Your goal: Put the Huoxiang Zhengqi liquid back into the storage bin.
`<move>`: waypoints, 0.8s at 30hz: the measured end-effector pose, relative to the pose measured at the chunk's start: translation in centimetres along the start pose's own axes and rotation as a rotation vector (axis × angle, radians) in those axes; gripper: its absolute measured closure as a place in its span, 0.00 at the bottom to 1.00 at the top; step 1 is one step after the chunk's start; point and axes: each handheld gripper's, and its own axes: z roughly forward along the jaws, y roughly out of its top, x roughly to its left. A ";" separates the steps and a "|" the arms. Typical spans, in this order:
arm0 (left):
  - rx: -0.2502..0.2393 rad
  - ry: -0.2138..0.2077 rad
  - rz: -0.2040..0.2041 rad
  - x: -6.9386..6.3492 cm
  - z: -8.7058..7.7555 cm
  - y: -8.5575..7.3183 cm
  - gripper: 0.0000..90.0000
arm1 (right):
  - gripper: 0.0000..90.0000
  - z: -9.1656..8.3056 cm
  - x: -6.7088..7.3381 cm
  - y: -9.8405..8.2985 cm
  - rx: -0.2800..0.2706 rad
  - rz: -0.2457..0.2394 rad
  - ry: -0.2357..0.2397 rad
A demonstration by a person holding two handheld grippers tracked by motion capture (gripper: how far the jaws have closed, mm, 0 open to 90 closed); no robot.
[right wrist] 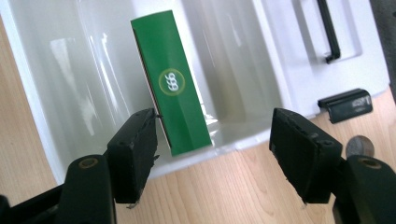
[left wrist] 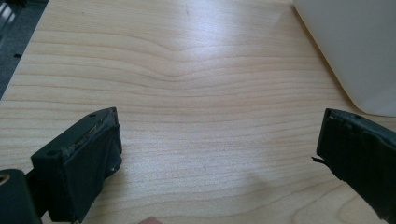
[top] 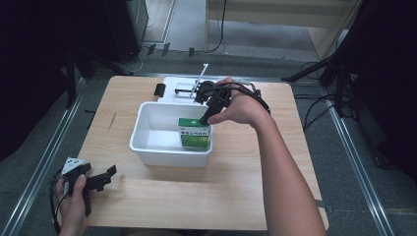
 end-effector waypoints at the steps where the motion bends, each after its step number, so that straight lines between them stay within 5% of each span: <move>1: 0.000 0.000 0.000 0.0 0.0 0.0 0.01 | 0.36 -0.4 -0.2 -0.5 -0.010 0.007 -0.008; 13: 0.000 0.001 0.000 0.0 0.0 0.0 0.01 | 0.35 -1.0 -1.2 -3.6 -0.034 0.109 -0.024; 24: -0.002 0.001 0.001 0.0 0.0 0.0 0.01 | 0.35 -0.2 -1.9 -7.6 -0.142 0.304 -0.049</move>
